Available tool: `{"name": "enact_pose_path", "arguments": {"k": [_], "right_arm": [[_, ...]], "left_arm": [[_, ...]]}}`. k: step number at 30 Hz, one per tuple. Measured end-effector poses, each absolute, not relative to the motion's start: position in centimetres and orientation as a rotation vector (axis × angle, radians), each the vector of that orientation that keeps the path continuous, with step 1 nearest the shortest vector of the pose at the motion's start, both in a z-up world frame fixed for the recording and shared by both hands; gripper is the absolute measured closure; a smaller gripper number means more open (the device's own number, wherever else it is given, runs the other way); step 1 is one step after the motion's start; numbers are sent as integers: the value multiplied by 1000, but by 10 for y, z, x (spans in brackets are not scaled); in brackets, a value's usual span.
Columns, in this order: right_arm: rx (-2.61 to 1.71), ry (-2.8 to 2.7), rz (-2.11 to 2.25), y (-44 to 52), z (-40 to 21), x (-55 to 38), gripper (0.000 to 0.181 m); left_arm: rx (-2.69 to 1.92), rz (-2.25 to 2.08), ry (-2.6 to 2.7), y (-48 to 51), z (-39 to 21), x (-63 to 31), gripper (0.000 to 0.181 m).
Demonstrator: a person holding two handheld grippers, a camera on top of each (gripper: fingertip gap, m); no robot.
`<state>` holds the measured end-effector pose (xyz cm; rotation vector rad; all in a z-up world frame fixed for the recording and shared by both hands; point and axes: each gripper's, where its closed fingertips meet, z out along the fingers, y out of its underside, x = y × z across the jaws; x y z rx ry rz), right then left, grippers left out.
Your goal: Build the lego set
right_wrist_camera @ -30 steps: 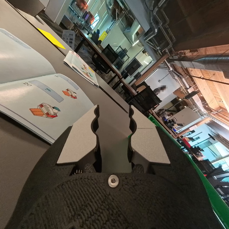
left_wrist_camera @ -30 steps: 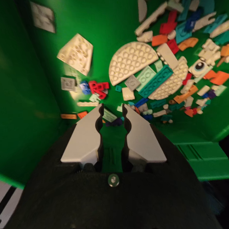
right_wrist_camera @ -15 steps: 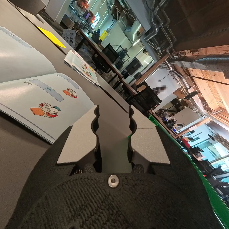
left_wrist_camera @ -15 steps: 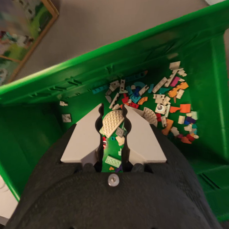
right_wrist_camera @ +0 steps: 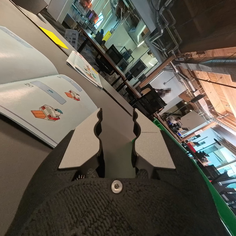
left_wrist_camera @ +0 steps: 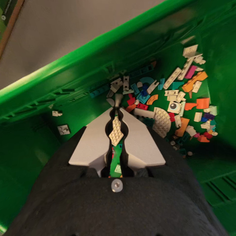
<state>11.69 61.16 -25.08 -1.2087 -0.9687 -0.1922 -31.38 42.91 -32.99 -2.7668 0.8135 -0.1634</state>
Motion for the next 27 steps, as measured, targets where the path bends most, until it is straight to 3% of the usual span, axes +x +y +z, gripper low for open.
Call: {"name": "enact_pose_path", "arguments": {"k": [7, 9, 12, 17, 27], "right_arm": [[-1208, -969, -195, 612, -251, 117, 135], [-1208, -969, -195, 612, -251, 117, 135], [-1208, -969, -196, 612, -251, 117, 135], [-1208, -970, -197, 612, -251, 117, 135], [-1209, -974, -201, 612, -252, 116, 135]], "left_arm": [[-2810, 113, 608, 437, -329, -354, 178], [-2796, 99, 514, 440, -325, -358, 178], [-2741, -38, 472, 444, -315, -345, 161], [-2700, -383, 609, 427, -309, -296, 161], [-2834, -151, 777, 403, -329, -302, 163]]}}
